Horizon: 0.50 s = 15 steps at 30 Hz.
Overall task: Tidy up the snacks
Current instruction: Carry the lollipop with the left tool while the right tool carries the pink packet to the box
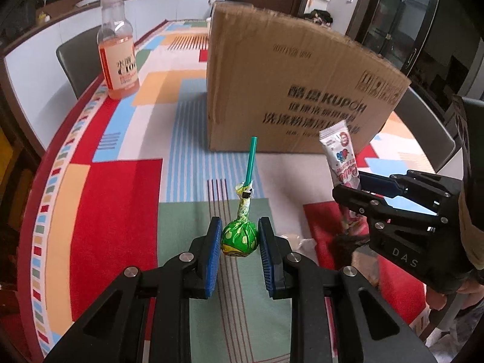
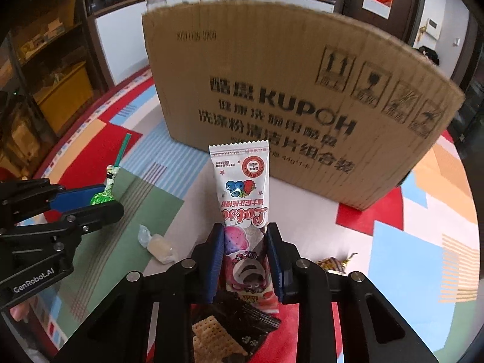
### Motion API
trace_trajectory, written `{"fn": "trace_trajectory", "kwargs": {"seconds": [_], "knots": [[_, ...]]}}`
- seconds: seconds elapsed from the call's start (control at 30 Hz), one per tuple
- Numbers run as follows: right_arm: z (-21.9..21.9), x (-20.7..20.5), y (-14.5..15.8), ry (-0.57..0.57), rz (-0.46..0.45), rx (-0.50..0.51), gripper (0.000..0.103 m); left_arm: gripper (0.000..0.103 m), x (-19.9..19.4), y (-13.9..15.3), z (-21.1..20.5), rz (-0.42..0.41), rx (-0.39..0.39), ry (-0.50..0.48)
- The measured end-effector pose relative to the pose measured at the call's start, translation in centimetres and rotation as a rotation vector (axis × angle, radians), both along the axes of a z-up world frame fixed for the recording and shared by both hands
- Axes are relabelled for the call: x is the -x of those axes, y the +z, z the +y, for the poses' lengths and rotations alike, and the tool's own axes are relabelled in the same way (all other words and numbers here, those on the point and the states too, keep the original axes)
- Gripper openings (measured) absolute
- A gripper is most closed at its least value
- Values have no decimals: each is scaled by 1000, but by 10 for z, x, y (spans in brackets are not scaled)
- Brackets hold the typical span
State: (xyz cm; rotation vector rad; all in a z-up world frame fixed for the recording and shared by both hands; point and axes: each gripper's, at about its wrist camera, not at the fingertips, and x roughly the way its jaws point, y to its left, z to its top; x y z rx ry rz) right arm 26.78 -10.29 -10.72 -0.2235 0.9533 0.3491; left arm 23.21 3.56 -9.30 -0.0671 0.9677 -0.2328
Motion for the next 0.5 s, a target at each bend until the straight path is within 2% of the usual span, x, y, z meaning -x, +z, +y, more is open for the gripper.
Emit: {"fn": "trace_trajectory", "kwargs": {"seconds": [0.5], "knots": [[-24, 29, 71, -26, -182, -75, 29, 25, 21, 64, -11, -166, 18, -21]]}}
